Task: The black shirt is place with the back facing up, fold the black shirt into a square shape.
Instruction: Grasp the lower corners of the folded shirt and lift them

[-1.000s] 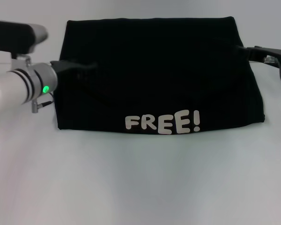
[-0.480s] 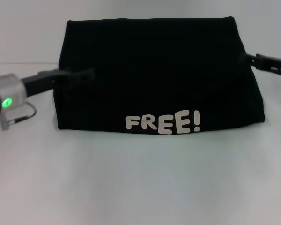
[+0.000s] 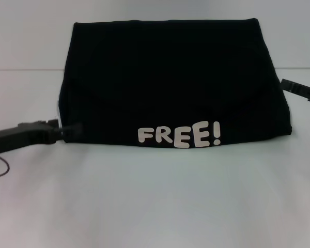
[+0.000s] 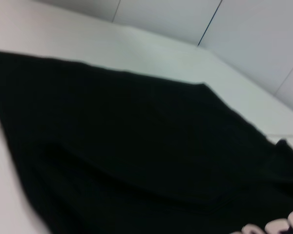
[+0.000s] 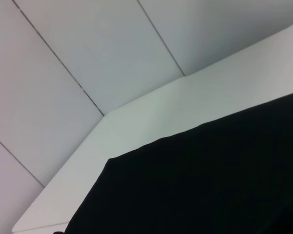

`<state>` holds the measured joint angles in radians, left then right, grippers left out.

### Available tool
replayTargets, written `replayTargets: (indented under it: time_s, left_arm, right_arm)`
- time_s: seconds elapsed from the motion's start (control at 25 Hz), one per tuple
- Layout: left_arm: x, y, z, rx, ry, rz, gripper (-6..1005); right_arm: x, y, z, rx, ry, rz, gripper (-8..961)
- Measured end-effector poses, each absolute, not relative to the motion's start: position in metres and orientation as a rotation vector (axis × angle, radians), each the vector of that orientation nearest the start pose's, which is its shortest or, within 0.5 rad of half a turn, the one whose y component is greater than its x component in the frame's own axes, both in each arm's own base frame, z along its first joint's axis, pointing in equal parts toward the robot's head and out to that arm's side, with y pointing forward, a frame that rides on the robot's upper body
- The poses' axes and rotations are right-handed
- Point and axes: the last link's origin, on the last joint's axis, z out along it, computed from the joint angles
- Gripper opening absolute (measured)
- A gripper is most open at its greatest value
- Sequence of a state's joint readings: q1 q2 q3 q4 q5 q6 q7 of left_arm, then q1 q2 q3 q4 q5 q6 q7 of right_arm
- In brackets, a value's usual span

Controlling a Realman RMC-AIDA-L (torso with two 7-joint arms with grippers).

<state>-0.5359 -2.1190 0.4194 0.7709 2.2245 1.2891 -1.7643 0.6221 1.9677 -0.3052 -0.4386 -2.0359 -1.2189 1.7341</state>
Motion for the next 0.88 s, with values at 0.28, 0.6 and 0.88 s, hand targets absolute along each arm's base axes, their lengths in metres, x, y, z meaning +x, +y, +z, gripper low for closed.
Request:
replayTargets:
  time_s: [0.28,0.6,0.88]
  left_arm:
    - [-0.326,0.360,0.019,-2.184,-1.192,-0.448,886]
    - [-0.320,0.372,0.004,-2.227,-1.061,-0.309,885]
    - [-0.316,0.371,-0.003,-2.298,-0.940,-0.253,885]
  right_arm:
    - [0.316,0.389,0.054,-2.040,1.298,0.838,675]
    - [0.311,0.392,0.050,-2.050,1.294,0.835,675]
    - [0.314,0.391,0.050,-2.042,1.301,0.829,674]
